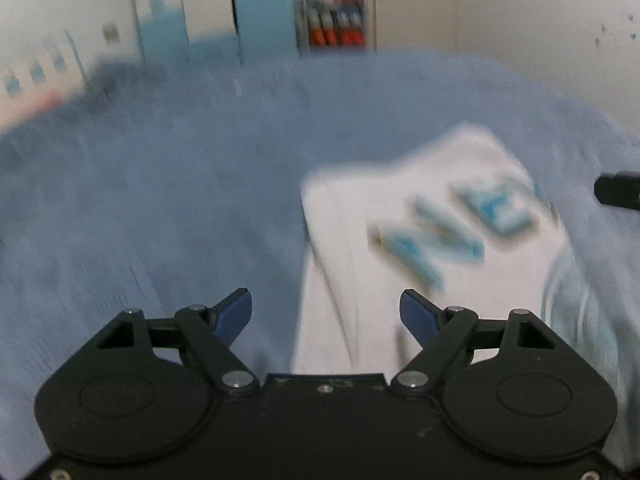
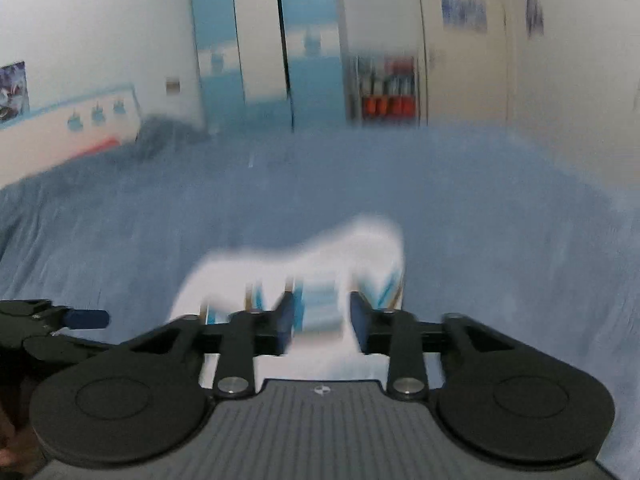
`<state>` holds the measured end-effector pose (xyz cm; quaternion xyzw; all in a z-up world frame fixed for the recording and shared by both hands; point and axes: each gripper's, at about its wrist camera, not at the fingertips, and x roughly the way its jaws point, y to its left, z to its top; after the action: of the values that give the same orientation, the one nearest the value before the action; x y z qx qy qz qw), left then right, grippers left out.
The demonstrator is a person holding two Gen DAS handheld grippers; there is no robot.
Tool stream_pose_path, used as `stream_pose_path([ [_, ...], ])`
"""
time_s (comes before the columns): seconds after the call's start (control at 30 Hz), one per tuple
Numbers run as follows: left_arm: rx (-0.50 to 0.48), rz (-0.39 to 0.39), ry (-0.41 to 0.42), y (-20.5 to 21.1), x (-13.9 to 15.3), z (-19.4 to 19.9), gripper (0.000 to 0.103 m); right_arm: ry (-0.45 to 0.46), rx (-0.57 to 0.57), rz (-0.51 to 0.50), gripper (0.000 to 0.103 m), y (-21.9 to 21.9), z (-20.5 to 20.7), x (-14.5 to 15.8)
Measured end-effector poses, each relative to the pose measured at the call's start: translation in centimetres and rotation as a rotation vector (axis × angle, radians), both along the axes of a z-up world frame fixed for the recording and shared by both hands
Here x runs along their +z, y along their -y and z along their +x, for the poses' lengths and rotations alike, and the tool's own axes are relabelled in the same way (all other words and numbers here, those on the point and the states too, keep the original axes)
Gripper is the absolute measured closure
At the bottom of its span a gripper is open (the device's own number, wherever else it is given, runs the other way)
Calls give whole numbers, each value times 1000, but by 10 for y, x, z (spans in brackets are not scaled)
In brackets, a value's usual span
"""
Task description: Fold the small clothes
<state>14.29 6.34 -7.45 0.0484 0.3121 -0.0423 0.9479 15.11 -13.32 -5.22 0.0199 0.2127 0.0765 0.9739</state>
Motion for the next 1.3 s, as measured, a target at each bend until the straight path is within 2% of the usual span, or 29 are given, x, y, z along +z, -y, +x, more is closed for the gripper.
stream_pose_path([
  [0.07, -21, -51, 48, 1, 12, 11, 20, 71, 19, 8, 63, 1, 10, 8],
  [0.13, -53, -117, 76, 5, 13, 25, 20, 185, 21, 20, 64, 3, 22, -4],
  [0.17, -61, -134, 84, 7, 9, 34, 20, 206, 30, 3, 64, 2, 32, -15],
  [0.2, -63, -139, 91, 8, 1, 42, 20, 180, 34, -24, 64, 0, 45, -28],
  [0.27, -61, -110, 73, 13, -28, 60, 17, 38, 44, -32, 64, -5, 76, -71],
  [0.3, -41, -37, 14, 19, -56, 73, 15, -53, 48, -23, 64, -4, 90, -97],
  [0.33, -39, -39, -28, 20, -81, 82, 13, -87, 42, -19, 64, -6, 96, -124],
  [0.37, -11, -115, -24, 15, -94, 87, 9, -43, 25, -21, 64, -8, 93, -138],
  [0.4, 13, -161, -22, 11, -98, 92, 9, -24, 19, -50, 64, -14, 90, -139],
  [0.47, 10, -153, -19, 12, -97, 95, 9, -21, 16, -99, 63, -23, 91, -139],
  [0.6, 12, -80, 17, 22, -98, 90, 9, -33, 22, -89, 63, -16, 84, -131],
  [0.67, 18, -51, 10, 26, -93, 88, 9, -40, 22, -106, 63, -18, 84, -127],
  [0.77, 4, 39, 4, 37, -64, 91, 13, -77, 30, -143, 63, -26, 99, -104],
  [0.83, -31, 75, 90, 45, -38, 88, 14, -71, 64, -115, 66, -24, 100, -86],
  [0.9, -16, 119, 175, 53, -20, 94, 13, -37, 35, -71, 68, -23, 108, -69],
  [0.93, -11, 115, 199, 55, -17, 104, 13, -21, 17, -57, 68, -23, 115, -64],
  [1.0, 26, 84, 175, 54, -21, 131, 13, -13, -21, -55, 66, -24, 134, -66],
  [1.1, 45, 104, -3, 56, -64, 181, 11, -118, -56, -37, 66, -20, 171, -87],
  [1.13, 41, 83, -39, 54, -72, 190, 11, -166, -65, -12, 66, -17, 181, -95],
  [1.23, 41, 12, -68, 42, -74, 200, 11, -208, -63, 38, 65, -8, 189, -104],
  [1.3, 36, 13, -78, 43, -76, 204, 11, -217, -61, 48, 65, -7, 190, -105],
])
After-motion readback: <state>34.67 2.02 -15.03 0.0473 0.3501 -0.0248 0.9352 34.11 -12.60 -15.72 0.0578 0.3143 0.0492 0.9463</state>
